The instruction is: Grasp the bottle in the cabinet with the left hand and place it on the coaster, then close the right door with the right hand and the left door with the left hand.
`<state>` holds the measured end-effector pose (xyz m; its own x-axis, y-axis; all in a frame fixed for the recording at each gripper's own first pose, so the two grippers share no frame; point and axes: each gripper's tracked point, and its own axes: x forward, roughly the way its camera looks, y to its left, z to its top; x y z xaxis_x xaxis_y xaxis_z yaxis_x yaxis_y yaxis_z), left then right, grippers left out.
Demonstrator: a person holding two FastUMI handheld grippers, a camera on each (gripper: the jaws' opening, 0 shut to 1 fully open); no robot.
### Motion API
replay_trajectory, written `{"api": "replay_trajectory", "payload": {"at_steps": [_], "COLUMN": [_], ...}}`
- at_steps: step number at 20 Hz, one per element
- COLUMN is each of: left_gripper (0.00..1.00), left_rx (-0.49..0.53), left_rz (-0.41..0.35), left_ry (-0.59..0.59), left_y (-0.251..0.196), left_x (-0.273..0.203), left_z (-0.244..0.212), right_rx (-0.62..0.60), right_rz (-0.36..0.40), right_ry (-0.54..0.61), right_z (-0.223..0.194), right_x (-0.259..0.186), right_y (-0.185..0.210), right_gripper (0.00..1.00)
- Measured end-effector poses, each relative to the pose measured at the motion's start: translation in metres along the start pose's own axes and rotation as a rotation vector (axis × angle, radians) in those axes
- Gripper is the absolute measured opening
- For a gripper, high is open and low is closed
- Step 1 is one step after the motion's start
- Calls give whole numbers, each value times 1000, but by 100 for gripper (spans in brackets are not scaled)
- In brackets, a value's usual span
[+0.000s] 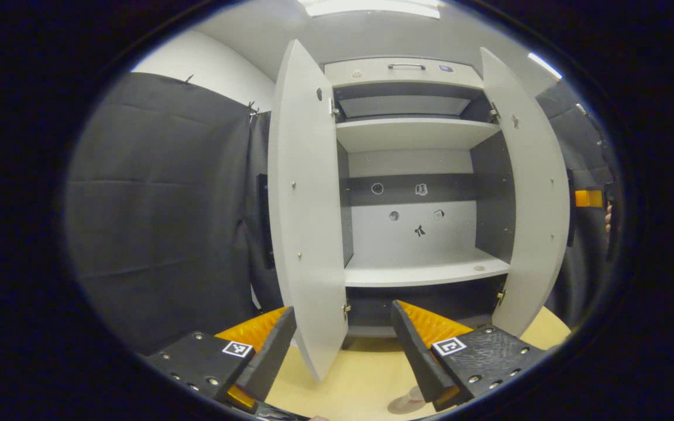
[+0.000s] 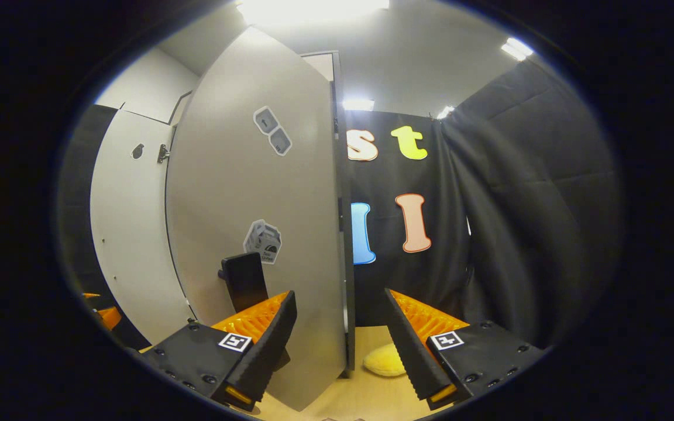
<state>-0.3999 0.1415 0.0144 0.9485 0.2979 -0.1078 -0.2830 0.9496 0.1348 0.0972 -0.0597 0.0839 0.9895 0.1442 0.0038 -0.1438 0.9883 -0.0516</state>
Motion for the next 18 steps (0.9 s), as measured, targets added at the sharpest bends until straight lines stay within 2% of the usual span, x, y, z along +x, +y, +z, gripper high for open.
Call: {"api": "replay_trajectory", "payload": {"at_steps": [1, 2, 3, 6, 7, 10, 11, 12, 15, 16, 18], "left_gripper": [95, 95, 100, 100, 95, 95, 100, 95, 100, 95, 95], "left_rx": [-4, -5, -4, -8, -18, -47, -52, -58, -78, -83, -98], "left_rz": [-8, -11, -9, 8, 17, 34, 45, 59, 81, 78, 83], "left_ry": [8, 13, 17, 26, 28, 53, 53, 49, 36, 30, 1], "left_y": [3, 7, 13, 33, 41, 66, 75, 88, 126, 137, 159], "left_x": [-2, -5, -7, -13, -16, -16, -16, -18, -16, -14, -10], "left_z": [-3, -5, -8, -13, -15, -24, -27, -28, -28, -26, -16], "right_rx": [16, 29, 28, -9, -26, -98, -112, -109, -65, -57, -42], "right_rz": [11, 27, 42, 83, 94, 56, 40, 31, 13, -8, -27], "right_ry": [4, 6, 11, 10, 2, -8, -8, 1, 23, 28, 35], "right_z": [-3, -3, -4, -4, -3, -5, -8, -9, -15, -18, -25], "right_x": [4, 8, 13, 25, 28, 29, 28, 29, 29, 27, 23], "right_y": [12, 24, 37, 77, 90, 94, 93, 94, 95, 92, 95], "right_gripper": [90, 90, 95, 95, 95, 98, 98, 98, 98, 98, 98]}}
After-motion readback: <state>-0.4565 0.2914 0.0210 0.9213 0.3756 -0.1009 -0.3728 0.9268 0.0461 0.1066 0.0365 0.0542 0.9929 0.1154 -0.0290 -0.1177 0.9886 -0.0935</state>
